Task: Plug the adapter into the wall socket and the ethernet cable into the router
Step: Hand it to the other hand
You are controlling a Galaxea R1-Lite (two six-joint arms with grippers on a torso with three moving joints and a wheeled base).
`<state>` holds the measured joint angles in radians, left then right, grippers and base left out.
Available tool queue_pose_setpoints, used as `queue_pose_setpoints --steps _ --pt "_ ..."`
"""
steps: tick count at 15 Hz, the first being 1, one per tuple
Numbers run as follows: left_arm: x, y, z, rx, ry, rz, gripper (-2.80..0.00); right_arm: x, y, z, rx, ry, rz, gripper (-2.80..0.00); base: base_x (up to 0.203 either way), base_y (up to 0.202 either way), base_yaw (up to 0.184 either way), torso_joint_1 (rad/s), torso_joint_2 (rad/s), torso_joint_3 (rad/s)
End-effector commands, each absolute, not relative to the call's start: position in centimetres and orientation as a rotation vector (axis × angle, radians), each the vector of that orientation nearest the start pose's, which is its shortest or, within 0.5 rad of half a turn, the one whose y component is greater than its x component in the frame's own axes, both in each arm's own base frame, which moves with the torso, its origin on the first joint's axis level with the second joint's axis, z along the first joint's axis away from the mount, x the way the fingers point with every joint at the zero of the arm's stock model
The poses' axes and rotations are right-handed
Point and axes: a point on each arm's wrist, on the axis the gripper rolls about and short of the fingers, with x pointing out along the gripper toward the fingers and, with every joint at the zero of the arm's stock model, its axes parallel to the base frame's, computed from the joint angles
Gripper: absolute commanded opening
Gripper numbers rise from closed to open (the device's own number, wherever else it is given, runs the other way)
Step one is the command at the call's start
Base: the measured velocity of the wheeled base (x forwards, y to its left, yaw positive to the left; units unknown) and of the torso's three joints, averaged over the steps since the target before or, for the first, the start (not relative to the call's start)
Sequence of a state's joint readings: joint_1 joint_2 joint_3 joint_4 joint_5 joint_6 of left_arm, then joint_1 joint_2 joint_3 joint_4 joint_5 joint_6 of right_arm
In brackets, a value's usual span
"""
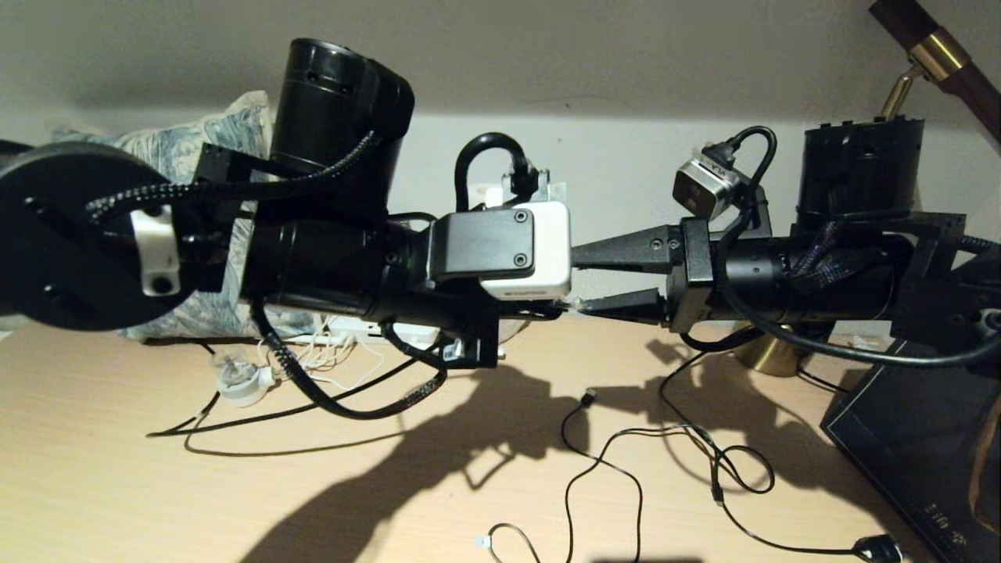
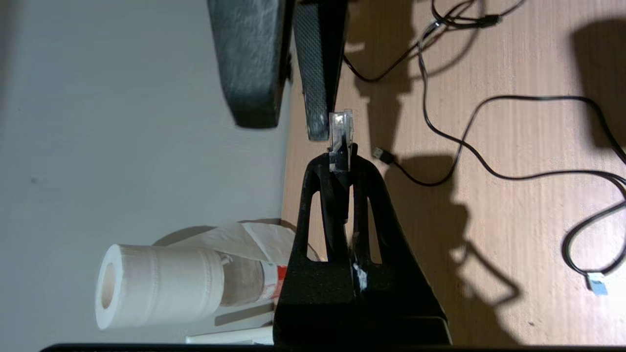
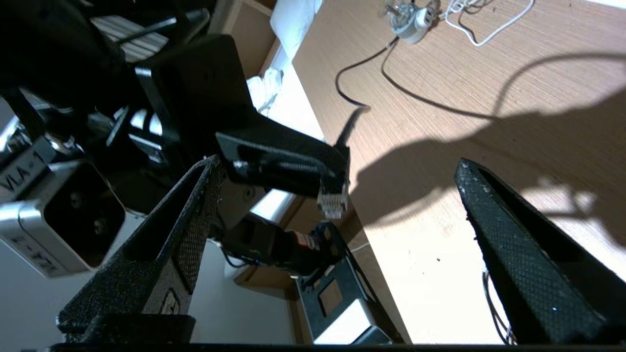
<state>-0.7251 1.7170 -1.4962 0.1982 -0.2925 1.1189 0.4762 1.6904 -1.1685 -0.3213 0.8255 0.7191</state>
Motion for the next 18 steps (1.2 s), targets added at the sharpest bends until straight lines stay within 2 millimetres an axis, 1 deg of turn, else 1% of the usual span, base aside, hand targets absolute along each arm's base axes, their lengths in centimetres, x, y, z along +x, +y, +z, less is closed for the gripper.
queue_pose_setpoints --steps 1,3,4,11,15,18 --pt "23.6 -22.1 28.9 1.098 -0.186 -1.148 -2.80 27.7 16.2 26.1 0.667 0.668 1.161 0.00 0.000 0.000 0.000 0.000 0.00 0.000" --pt "23.7 -22.2 28.9 1.098 -0.186 -1.148 -2.80 27.6 16.5 26.1 0.666 0.664 1.148 0.00 0.000 0.000 0.000 0.000 0.00 0.000" --pt "23.7 -22.2 28.9 1.099 -0.187 -1.146 -2.80 27.5 16.6 26.1 0.665 0.667 1.152 -2.80 0.000 0.000 0.000 0.000 0.00 0.000" --pt "23.9 -22.3 28.8 1.098 -0.194 -1.140 -2.80 27.2 16.8 25.7 0.667 0.689 1.150 -2.80 0.000 0.000 0.000 0.000 0.00 0.000" --pt "24.0 -22.3 28.8 1.097 -0.194 -1.138 -2.80 26.7 16.7 25.4 0.665 0.701 1.155 -2.80 0.000 0.000 0.000 0.000 0.00 0.000" --pt "24.1 -22.4 28.8 1.096 -0.203 -1.133 -2.80 26.6 16.8 25.4 0.668 0.706 1.155 -2.80 0.000 0.000 0.000 0.000 0.00 0.000"
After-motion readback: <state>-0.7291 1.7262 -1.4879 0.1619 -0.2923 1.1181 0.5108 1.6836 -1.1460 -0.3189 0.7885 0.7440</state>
